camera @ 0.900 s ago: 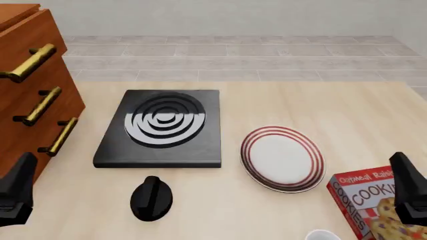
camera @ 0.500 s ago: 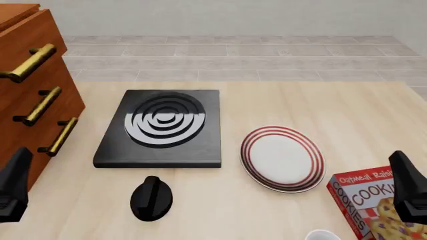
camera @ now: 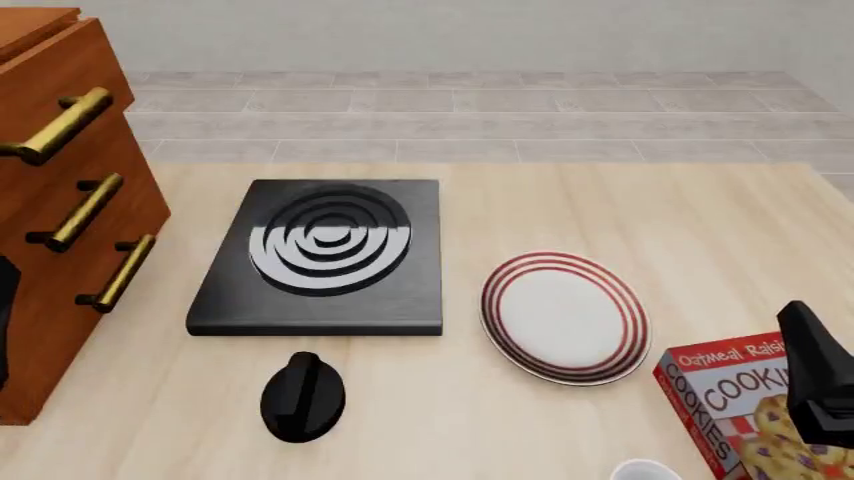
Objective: Pick the akita bowl in the top layer of the wooden cabinet and place it on the plate.
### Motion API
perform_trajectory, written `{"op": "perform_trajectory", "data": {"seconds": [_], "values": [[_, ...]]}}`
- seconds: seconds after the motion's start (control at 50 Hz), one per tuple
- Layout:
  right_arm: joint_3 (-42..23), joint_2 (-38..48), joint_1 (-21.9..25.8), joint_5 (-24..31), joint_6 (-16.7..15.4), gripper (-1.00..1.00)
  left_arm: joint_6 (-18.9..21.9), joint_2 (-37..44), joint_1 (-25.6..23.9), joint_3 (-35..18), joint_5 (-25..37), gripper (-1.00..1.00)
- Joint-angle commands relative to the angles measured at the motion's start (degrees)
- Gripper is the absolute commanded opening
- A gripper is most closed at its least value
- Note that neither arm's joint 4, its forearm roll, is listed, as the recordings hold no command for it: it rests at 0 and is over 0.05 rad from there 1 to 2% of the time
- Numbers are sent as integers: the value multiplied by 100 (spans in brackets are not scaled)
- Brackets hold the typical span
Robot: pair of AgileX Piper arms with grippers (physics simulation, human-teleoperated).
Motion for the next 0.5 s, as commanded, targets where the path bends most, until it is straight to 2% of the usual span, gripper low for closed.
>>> {"op": "perform_trajectory", "data": {"seconds": [0.02,0.26,0.5], "values": [[-3,0,9,24,13,100,3,203,-27,-479,189,100],[10,122,5,-101,16,100,138,510,20,-772,245,100],[10,150,5,-141,0,100,198,863,1,-1350,380,100]]}}
